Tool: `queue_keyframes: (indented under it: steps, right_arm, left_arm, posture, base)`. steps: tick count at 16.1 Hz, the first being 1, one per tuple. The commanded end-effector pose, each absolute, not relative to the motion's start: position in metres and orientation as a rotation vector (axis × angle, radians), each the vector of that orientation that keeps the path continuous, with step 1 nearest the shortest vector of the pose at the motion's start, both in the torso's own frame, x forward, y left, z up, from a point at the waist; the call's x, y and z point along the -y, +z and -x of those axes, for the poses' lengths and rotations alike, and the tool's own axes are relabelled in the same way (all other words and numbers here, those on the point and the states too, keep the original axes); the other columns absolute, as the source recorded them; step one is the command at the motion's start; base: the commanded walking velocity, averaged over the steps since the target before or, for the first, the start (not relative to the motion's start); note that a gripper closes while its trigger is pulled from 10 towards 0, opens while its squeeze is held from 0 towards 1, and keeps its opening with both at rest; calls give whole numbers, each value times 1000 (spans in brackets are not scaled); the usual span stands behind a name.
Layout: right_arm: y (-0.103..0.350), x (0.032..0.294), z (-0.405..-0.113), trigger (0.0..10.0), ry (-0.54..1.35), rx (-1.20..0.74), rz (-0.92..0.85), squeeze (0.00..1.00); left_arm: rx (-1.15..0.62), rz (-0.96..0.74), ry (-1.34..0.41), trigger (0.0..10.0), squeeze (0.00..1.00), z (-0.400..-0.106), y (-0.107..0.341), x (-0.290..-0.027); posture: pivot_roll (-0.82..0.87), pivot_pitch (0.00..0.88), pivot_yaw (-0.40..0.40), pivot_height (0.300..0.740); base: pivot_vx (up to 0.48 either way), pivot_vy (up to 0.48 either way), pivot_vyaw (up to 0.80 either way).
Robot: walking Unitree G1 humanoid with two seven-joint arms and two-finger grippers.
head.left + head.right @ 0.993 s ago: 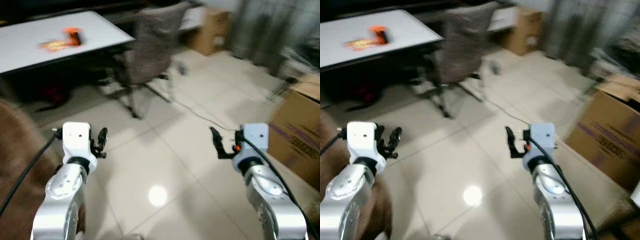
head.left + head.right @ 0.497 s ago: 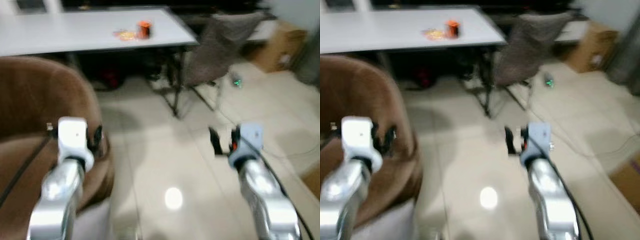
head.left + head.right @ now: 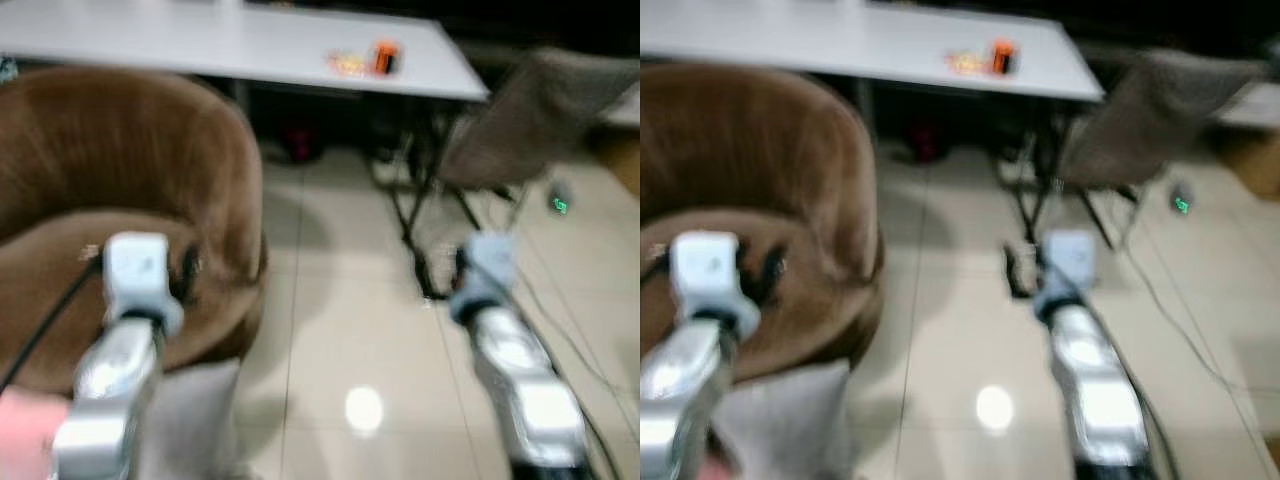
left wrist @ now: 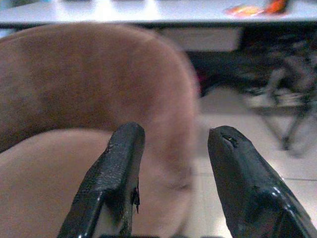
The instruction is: Move the pillow to the sofa from floor
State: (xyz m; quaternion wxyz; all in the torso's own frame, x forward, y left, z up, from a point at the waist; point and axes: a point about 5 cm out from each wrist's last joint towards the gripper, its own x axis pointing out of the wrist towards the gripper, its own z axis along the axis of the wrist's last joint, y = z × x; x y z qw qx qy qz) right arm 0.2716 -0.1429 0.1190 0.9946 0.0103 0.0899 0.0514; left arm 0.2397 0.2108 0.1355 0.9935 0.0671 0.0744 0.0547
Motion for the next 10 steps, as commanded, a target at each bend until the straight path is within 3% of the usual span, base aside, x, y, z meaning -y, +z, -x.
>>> queue_keyframes:
  steps: [1, 5, 7, 8, 9, 10]
  right_arm:
    - [119, 151, -272, 10000, 81, -174, -7, 1000]
    - [118, 149, -273, 10000, 92, -168, 9, 1000]
    - [116, 149, -274, 10000, 75, -173, 40, 1000]
    - [116, 146, -276, 10000, 103, -162, 60, 271]
    - [118, 143, -278, 10000, 126, -152, 45, 0]
    - [120, 142, -279, 10000, 131, -138, 49, 0]
  left_arm:
    - [-123, -132, 94, 10000, 0, -242, 140, -205]
    - [-125, -137, 90, 10000, 0, -243, 139, -205]
    - [-125, -135, 98, 10000, 0, -243, 138, -206]
    - [-125, -127, 114, 10000, 0, -242, 137, -208]
    - [-132, -128, 119, 10000, 0, -241, 136, -209]
    - [-133, -128, 121, 10000, 0, -241, 135, -209]
  posture:
    - [16, 0, -71, 740]
    - [15, 0, -66, 740]
    - [16, 0, -63, 740]
    - [16, 0, -63, 740]
    - [16, 0, -63, 740]
    - [16, 0, -63, 740]
  base:
    - [0, -480, 800]
    - [0, -480, 713]
    - [0, -240, 0]
    - [0, 0, 0]
    - [0, 0, 0]
    - [0, 0, 0]
